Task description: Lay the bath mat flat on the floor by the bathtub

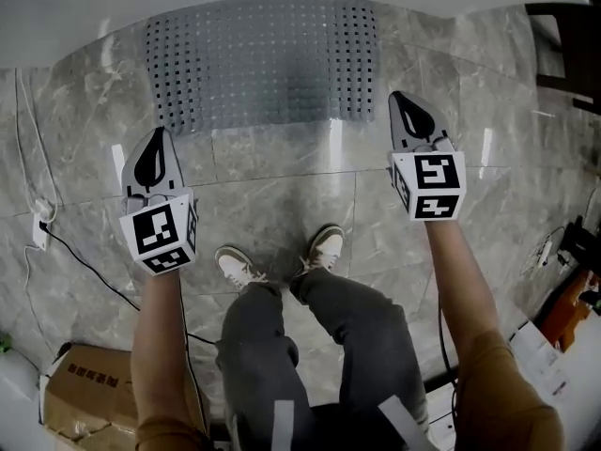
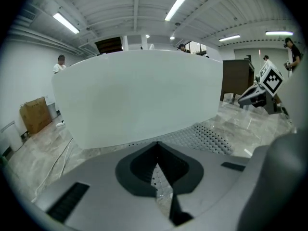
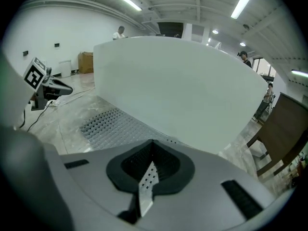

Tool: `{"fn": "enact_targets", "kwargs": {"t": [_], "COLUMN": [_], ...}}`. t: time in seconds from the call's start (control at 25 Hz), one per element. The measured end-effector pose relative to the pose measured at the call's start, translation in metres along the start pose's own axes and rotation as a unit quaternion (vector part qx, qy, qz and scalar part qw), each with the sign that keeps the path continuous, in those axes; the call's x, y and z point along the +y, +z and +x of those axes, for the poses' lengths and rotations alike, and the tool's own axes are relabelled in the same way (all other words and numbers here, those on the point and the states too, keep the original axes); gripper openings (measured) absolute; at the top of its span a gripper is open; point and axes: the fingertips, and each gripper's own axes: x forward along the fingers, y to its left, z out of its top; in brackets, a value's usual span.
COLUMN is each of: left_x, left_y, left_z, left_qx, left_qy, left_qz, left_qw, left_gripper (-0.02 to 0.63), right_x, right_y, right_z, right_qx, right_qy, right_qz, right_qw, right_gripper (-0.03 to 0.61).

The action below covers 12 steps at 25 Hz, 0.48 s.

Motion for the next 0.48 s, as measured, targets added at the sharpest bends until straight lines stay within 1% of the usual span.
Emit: {"fn": "enact_targets", "kwargs": {"t": [0.2,0.48], "left_x": [-0.01,-0.016], "left_y": [0.044,0.104], "left_z": [-0.028,-0.056], "left_qx": [0.007,0.005], "left_qy": [-0.011,-0.022], "left_qz": [0.008,-0.004], "left_qw": [0.9999,0.9997], "left_gripper": [0.005,0.005], "right_x": [-0.009,-0.026], "right_y": [0.04,0.091], "right_z": [-0.037,-0.077], "right_qx": [-0.002,-0.01], "right_qy": [0.006,0.004], "right_qz": [-0.003,0.001], "right_qw": [1.0,1.0], "right_gripper": [0.003,0.003]}}
